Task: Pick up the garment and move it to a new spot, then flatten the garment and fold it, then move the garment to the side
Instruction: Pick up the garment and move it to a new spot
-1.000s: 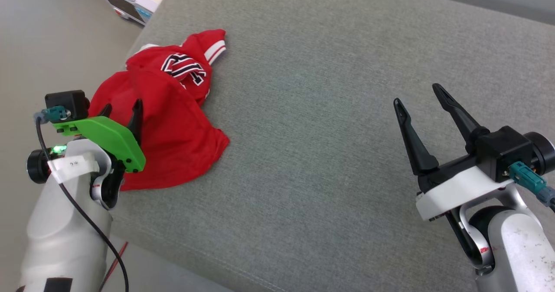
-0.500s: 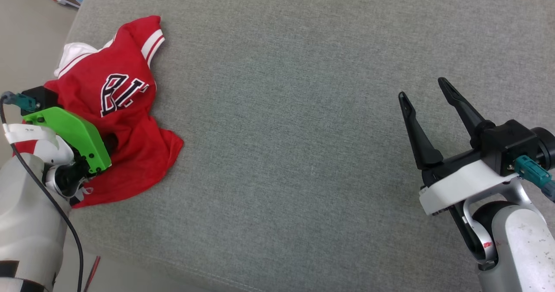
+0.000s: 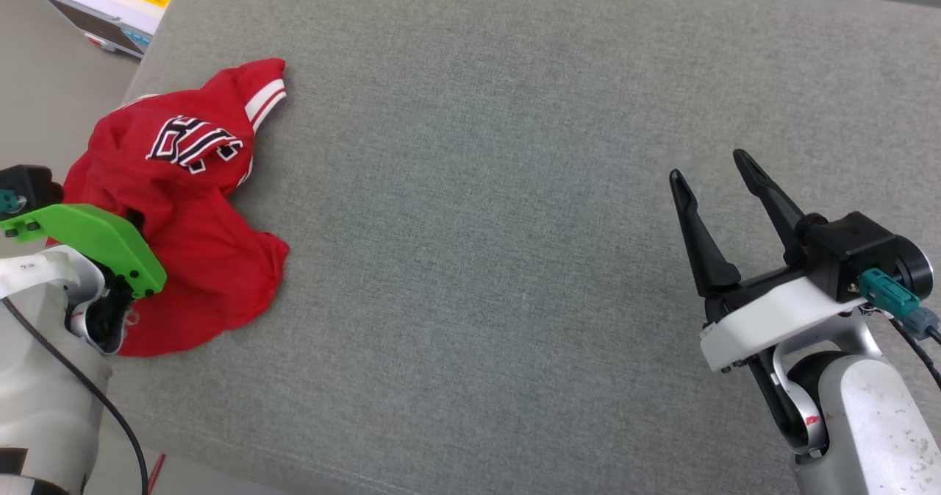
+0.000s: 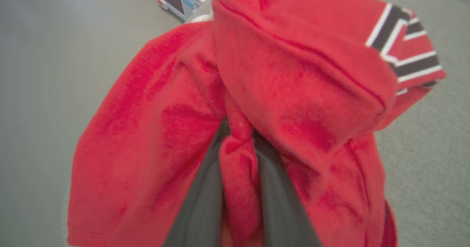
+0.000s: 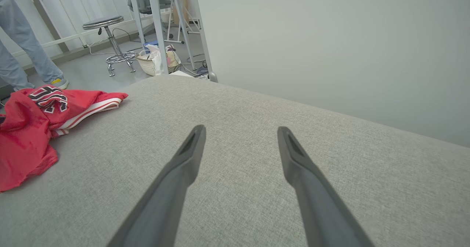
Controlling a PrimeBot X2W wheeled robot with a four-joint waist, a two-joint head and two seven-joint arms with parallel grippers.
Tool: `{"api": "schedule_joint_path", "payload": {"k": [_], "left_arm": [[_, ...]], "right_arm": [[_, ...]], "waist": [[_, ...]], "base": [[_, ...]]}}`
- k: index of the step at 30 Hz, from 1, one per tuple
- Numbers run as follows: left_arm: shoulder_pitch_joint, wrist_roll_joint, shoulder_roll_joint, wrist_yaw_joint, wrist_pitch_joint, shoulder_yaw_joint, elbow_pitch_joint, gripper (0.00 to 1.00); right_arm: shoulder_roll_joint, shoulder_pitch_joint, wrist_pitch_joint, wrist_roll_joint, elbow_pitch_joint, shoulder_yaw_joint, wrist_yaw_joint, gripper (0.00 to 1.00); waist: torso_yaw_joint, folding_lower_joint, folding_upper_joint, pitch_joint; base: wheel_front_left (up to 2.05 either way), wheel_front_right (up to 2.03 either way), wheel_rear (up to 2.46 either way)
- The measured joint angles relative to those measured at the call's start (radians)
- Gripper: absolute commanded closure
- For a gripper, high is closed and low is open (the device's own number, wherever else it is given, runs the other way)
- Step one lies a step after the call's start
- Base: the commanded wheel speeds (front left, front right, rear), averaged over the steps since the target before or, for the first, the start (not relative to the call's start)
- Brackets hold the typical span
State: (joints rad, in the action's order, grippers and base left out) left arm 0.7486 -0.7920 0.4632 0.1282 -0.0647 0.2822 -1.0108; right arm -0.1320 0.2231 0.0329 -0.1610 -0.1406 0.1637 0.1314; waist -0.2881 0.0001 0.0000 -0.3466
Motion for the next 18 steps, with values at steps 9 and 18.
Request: {"api": "schedule_joint_path", "payload": {"k": [9, 18], "left_arm": [[0.002, 0.078, 0.018, -0.029, 0.244, 0.021, 0.056, 1.00], [0.019, 0.142, 0.002, -0.086, 0.285, 0.072, 0.303, 1.00]], "right_arm": [[0.044, -0.078, -0.033, -0.002, 0.033, -0.070, 0.000, 0.00], [0.066, -0.122, -0.037, 0.001, 0.018, -0.143, 0.000, 0.00]], "waist": [[0.011, -0.0001, 0.0000, 0.137], [0.094, -0.0002, 0.0000, 0.202]], "base": [[0.00, 0.00, 0.00], [0.00, 0.00, 0.00]]}}
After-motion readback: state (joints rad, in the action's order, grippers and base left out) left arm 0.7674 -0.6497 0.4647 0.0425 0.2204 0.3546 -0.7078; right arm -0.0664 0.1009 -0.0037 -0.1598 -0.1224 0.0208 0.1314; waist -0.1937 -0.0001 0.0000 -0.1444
